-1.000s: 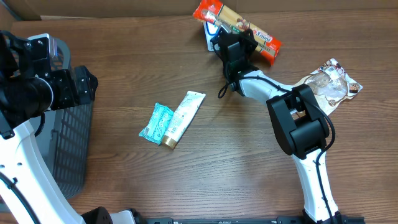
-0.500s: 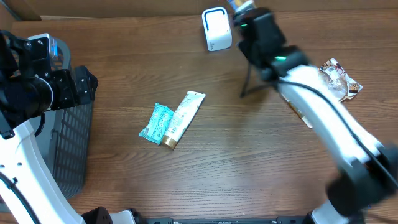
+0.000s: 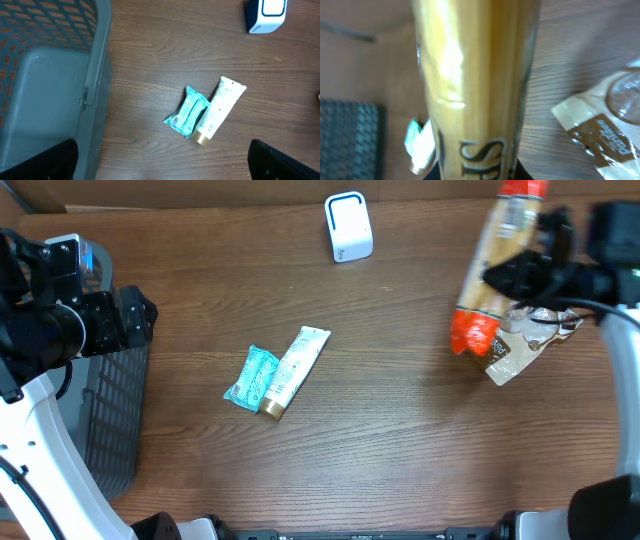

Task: Scan the item barcode
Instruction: 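Carry the spaghetti pack right onto the mushroom bag and release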

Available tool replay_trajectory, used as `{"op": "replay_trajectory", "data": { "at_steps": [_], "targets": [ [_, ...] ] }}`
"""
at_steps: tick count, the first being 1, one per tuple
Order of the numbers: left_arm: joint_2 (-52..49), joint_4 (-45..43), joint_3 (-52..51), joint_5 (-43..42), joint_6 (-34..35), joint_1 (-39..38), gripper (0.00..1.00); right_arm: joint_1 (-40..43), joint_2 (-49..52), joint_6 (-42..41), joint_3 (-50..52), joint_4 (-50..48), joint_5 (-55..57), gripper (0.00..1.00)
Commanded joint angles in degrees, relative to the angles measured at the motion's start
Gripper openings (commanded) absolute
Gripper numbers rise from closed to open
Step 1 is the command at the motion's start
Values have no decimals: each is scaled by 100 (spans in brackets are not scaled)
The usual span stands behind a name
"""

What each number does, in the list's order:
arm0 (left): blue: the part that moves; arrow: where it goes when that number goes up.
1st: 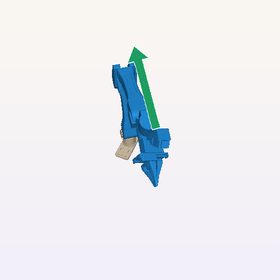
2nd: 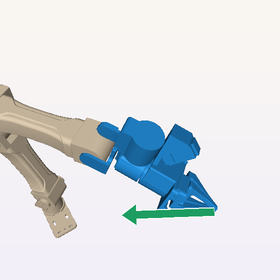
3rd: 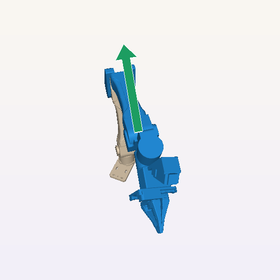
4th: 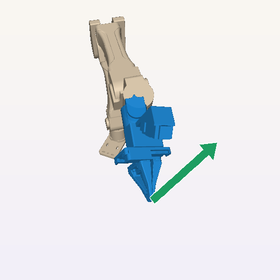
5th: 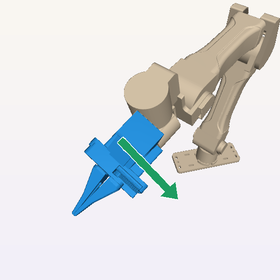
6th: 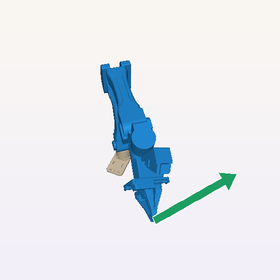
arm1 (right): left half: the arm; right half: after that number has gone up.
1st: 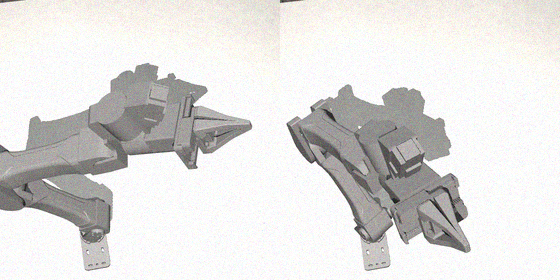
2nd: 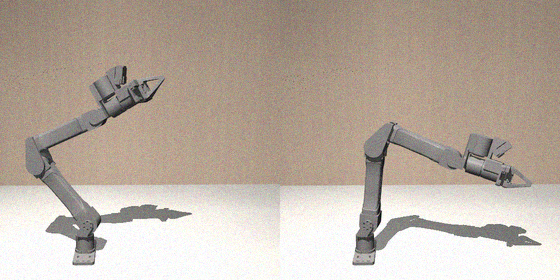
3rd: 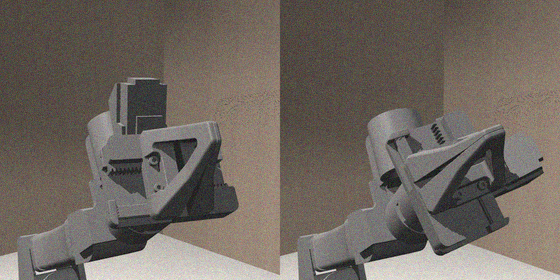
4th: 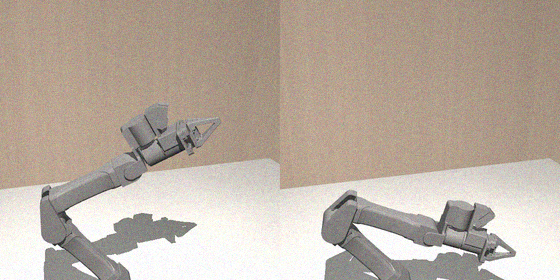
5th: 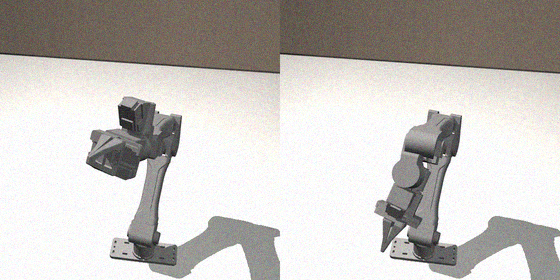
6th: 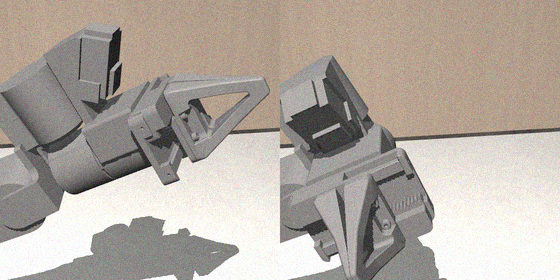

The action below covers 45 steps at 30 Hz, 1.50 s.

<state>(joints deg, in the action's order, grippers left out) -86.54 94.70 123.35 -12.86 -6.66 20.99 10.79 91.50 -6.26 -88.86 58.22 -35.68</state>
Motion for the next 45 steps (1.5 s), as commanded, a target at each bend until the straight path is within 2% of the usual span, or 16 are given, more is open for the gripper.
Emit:
{"op": "replay_trajectory", "data": {
  "at_steps": [1, 5, 11, 15, 18, 25, 30, 31, 32, 36, 41, 45],
  "targets": [
    [-35, -20, 13, -26, -151, 0, 100, 732, -94, -114, 494, -420, -1296, 4],
    [-35, -22, 13, -26, -151, 0, 100, 1318, -92, -278, 1596, -1578, -1342, 4],
    [-35, -20, 13, -26, -151, 0, 99, 1663, -9, -407, 3016, -3390, -1349, 4],
    [-33, -20, 13, -26, -151, 0, 100, 1683, 221, -402, 3311, -3803, -1338, 8],
    [-33, -20, 13, -26, -151, 0, 99, 1683, 444, -402, 3314, -3674, -1305, 9],
    [-33, -20, 13, -28, -151, 0, 99, 1733, 612, -400, 3281, -3355, -1045, 51],
    [-35, -20, 13, -26, -151, 0, 100, 1849, 535, -293, 2863, -2599, -1045, 79],
    [-35, -20, 13, -26, -151, 0, 100, 1849, 496, -197, 2726, -2393, -1040, 86],
    [-35, -20, 13, -26, -151, 0, 100, 1849, 448, -68, 2544, -2120, -1014, 100],
    [-33, -20, 13, -28, -151, 0, 100, 1690, 243, 83, 1742, -951, -603, 100],
    [-35, -22, 13, -28, -151, 0, 100, 916, 94, 223, 734, 382, -337, 100],
    [-33, -20, 13, -26, -151, 0, 100, -31, 98, 160, 562, 503, -798, 100]
  ]
}}
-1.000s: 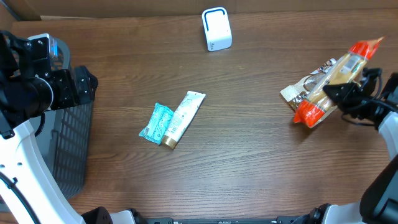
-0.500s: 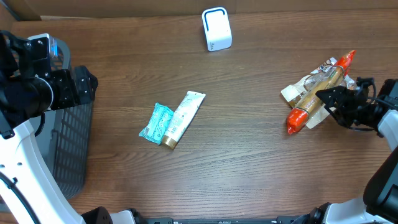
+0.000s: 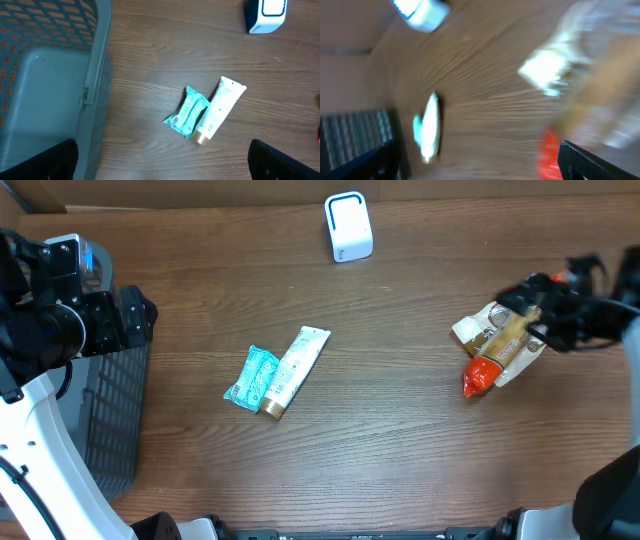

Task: Scan the item barcode
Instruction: 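Carry the spaghetti pack right onto the mushroom bag and release, then reach the right gripper to the white tube and grasp it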

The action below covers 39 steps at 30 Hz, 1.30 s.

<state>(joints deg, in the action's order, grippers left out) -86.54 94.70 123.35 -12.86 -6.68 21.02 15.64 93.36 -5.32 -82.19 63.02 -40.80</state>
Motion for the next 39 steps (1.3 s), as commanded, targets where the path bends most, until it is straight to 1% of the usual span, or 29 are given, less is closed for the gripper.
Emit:
{"op": "replay_trajectory", "data": {
  "at_steps": [1, 3, 5, 10, 14, 16, 20, 24, 29, 33, 39],
  "targets": [
    [-35, -22, 13, -26, -149, -2, 100, -811, -57, 66, -94, -57, -417, 100],
    [-33, -22, 13, -26, -149, -2, 100, -1338, -9, 35, -57, -249, -433, 100],
    [-35, -20, 13, -26, -149, -2, 100, -1893, 61, -190, 13, -525, -352, 100],
    [-35, -22, 13, -28, -149, -2, 100, -3217, 339, -1410, 190, -1309, 564, 100],
    [-33, -20, 13, -26, -149, -2, 99, -4076, 778, -2398, 192, -1851, 1276, 96],
    [-35, -22, 13, -28, -149, -2, 100, -4360, 1001, -2653, 195, -2146, 1340, 95],
    [-35, -22, 13, -28, -149, -2, 100, -4754, 1469, -2968, 195, -2682, 1335, 89],
    [-35, -20, 13, -28, -149, -2, 99, -4986, 1891, -3117, 195, -3106, 1338, 82],
    [-35, -20, 13, -26, -149, -2, 100, -5213, 2280, -3246, 197, -3574, 1349, 80],
    [-35, -20, 13, -26, -149, -2, 100, -5366, 2535, -3532, 197, -3707, 1690, 81],
    [-33, -20, 13, -26, -149, -2, 100, -5440, 2824, -3543, 199, -3965, 1738, 82]
  ]
}}
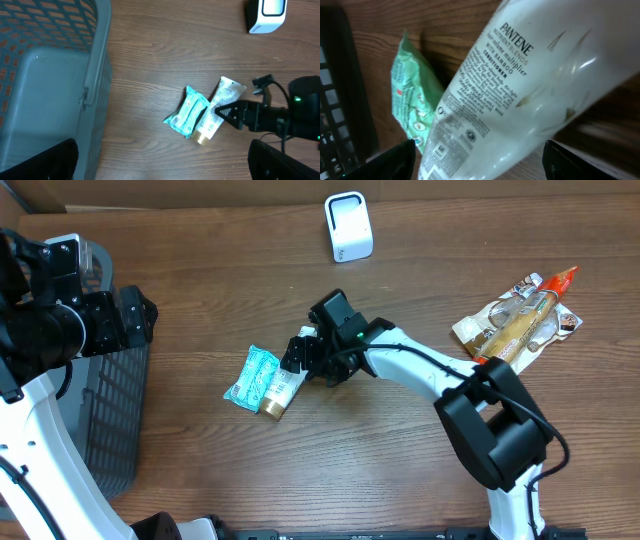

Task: Scan the item barcode
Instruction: 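Reach the right gripper to the white tube and grasp it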

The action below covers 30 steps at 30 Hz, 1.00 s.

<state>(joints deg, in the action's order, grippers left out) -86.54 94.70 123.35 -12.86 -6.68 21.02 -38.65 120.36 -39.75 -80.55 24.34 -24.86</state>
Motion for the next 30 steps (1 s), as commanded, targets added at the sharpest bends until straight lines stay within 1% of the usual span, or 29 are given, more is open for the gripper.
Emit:
{"op": "replay_trajectory", "data": {
  "at_steps": [1, 7, 9, 13, 16, 17, 19, 22, 27, 29, 30],
  "targets": [
    [-35, -20, 13, -26, -149, -2, 100, -22, 162, -98, 35, -157, 149, 82],
    [-33, -22, 13, -28, -149, -2, 100, -105, 400, -98, 35, -531, 151, 81],
    [-33, -20, 13, -28, -149, -2, 99, -114, 442, -98, 35, -564, 153, 78],
    [-35, -20, 13, -26, -149, -2, 100, -114, 442, -94, 35, -529, 146, 56],
    [-35, -20, 13, -28, -149, -2, 100, -114, 442, -63, 35, -417, 146, 47],
    [-33, -20, 13, -26, -149, -2, 100, -114, 439, -24, 35, -382, 136, 42],
    [-33, -20, 13, -26, -149, -2, 100, -111, 439, 190, 35, -289, 66, 33],
    [-35, -20, 13, -28, -149, -2, 100, -101, 437, 656, 20, -96, -162, 26],
    [-35, -20, 13, -26, -149, -2, 100, -4, 337, 1613, -90, 479, -664, 24],
    [-33, -20, 13, -26, -149, -2, 100, 87, 243, 2229, -173, 802, -916, 24],
    [-33, -20, 13, -28, -149, -2, 100, 149, 186, 2664, -234, 1019, -1099, 24]
  ]
}}
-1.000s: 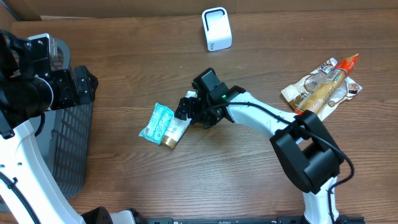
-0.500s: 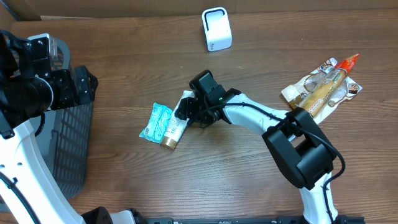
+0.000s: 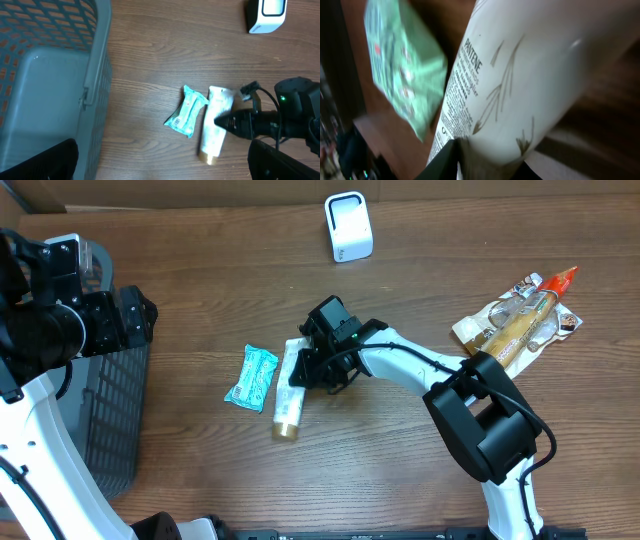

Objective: Scan the item barcode

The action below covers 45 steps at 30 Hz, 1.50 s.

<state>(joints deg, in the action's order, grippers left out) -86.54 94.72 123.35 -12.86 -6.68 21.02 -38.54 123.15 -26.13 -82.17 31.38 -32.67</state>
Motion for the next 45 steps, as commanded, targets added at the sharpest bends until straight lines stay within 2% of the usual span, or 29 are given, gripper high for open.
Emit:
{"op": "replay_trajectory", "data": {
  "at_steps": [1, 5, 7, 11, 13, 16, 17, 24, 29, 33, 38, 41, 45],
  "targets": [
    [-35, -22, 13, -26, -149, -2, 100, 201, -136, 1683, -138, 540, -450, 24],
    [-35, -22, 13, -28, -149, -2, 99, 505, -264, 2728, -387, 1440, -542, 25],
    [-33, -22, 13, -26, -149, -2, 100, 662, -271, 2933, -422, 1646, -549, 27],
    [-35, -22, 13, -26, -149, -2, 100, 953, -271, 2944, -422, 1827, -605, 32],
    [-35, -22, 13, -26, -149, -2, 100, 1027, -271, 2940, -422, 1880, -605, 38],
    [-35, -22, 13, -26, -149, -2, 100, 1056, -271, 2938, -420, 2002, -605, 57],
    [-35, -22, 13, -28, -149, -2, 100, 1056, -271, 2935, -413, 2055, -605, 59],
    [-33, -22, 13, -28, -149, -2, 100, 1005, -337, 2940, -481, 2527, -374, 68],
    [-35, -24, 13, -28, -149, -2, 100, 986, -695, 2911, -1158, 3029, -144, 68],
    [-33, -22, 13, -26, -149, -2, 100, 723, -1025, 2490, -1523, 3220, -151, 67],
    [-33, -24, 13, -28, -149, -2, 100, 22, -1080, 1884, -1419, 3252, -146, 67],
    [-33, -22, 13, -28, -149, -2, 100, -492, -1073, 1722, -1128, 3244, -131, 80],
    [-35, -24, 13, -28, -149, -2, 100, -1069, -1051, 1460, -686, 3198, 151, 80]
  ]
}}
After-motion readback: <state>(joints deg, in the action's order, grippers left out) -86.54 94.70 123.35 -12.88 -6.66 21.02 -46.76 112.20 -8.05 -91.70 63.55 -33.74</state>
